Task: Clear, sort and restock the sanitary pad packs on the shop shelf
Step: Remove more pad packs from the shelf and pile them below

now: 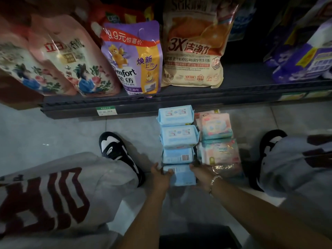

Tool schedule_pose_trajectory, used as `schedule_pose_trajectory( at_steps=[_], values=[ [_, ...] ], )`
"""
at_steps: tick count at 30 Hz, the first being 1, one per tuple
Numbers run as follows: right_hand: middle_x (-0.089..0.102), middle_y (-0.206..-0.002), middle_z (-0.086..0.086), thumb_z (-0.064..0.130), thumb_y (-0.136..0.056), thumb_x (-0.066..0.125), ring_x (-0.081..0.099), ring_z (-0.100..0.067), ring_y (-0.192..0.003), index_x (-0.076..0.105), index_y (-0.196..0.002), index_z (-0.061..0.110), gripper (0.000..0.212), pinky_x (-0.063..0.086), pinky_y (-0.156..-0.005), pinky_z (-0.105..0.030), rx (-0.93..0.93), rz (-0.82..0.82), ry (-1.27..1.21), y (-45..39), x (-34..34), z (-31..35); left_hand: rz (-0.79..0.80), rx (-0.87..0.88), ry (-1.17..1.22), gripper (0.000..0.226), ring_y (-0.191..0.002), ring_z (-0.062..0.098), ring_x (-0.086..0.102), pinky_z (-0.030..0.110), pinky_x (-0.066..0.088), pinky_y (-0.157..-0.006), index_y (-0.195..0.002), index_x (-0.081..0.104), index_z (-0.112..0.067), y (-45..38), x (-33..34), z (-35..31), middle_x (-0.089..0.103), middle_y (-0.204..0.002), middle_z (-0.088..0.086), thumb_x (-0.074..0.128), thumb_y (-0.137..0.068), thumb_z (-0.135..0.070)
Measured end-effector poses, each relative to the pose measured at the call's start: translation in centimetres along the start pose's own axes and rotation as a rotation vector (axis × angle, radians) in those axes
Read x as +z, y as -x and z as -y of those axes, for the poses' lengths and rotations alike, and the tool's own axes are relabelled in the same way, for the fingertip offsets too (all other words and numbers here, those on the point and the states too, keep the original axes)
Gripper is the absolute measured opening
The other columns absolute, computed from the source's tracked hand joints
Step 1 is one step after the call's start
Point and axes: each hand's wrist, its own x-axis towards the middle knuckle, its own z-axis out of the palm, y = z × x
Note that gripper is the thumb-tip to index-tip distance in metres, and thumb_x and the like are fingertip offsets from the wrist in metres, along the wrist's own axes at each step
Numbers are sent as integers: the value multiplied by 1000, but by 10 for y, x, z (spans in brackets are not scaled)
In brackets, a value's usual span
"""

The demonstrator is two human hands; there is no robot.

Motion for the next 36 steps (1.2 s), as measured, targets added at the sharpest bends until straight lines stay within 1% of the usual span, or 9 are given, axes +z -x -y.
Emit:
schedule_pose_trajectory(
  at_steps=[3, 7, 11, 16, 20, 22, 28, 32, 36],
  values=[
    [64, -92, -7, 26, -101, 48, 61, -20, -78, 57, -91, 13, 18, 53, -83, -44, 18, 19, -72, 4, -1, 5, 21, -27, -34, 78, -123, 33, 50, 54, 44, -101, -152, 13, -19, -6, -5, 0, 42, -146, 14, 62, -92, -8],
    [64, -85, -8, 37, -99, 51, 62, -22, -75, 58, -94, 13, 26, 50, -64, -35, 45, 26, -65, 9, -7, 12, 105, -7, -52, 68, -122, 32, 52, 50, 47, -98, -150, 25, -22, -3, -2, -7, 46, -143, 12, 62, -93, -15],
    [65, -100, -4, 45, -95, 55, 62, -21, -88, 58, -109, 16, 32, 50, -66, -34, 38, 75, -85, 15, -11, 18, 151, 88, -123, 52, -118, 30, 55, 39, 49, -87, -142, 39, -15, 9, -2, -18, 52, -139, 14, 60, -94, -13],
    [63, -121, -8, 46, -91, 61, 59, -28, -110, 58, -122, 15, 44, 51, -80, -37, -85, 79, -50, 35, -16, 32, 62, 179, -260, 60, -129, 25, 45, 17, 40, -80, -149, 27, -13, 37, -4, -50, 41, -146, 11, 55, -98, -25],
    [66, -116, -6, 34, -89, 67, 62, -24, -106, 63, -120, 13, 37, 54, -81, -34, -332, 48, -30, 70, -22, 53, 42, 390, -290, 50, -116, 16, 50, 20, 37, -85, -143, 38, -15, 65, -4, -83, 49, -140, 7, 56, -97, -22],
    [66, -106, -1, 25, -91, 66, 62, -15, -95, 63, -114, 17, 25, 53, -80, -31, -498, -25, -7, 93, -24, 67, 33, 475, -285, 49, -121, 15, 49, 19, 35, -87, -143, 39, -16, 80, -3, -99, 48, -139, 3, 55, -97, -22],
    [64, -118, 5, 25, -91, 65, 60, -8, -104, 61, -120, 26, 30, 46, -94, -22, -942, -153, 207, 165, -29, 121, -13, 792, -453, 50, -133, 19, 42, 25, 36, -100, -145, 38, -19, 124, -3, -166, 38, -150, 2, 53, -98, -26],
    [62, -125, 6, 34, -92, 61, 56, -14, -115, 56, -133, 26, 42, 43, -90, -23, -1256, -445, 536, 213, -45, 161, -90, 1128, -642, 49, -129, 19, 44, 25, 38, -96, -144, 38, -18, 163, -7, -229, 42, -145, 4, 52, -98, -27],
    [67, -122, -3, 37, -87, 59, 64, -23, -107, 63, -126, 18, 44, 51, -88, -33, -1563, -723, 680, 249, -60, 208, -220, 1378, -805, 48, -129, 19, 41, 28, 34, -104, -143, 40, -16, 202, -6, -291, 41, -143, 4, 52, -97, -24]
  ],
)
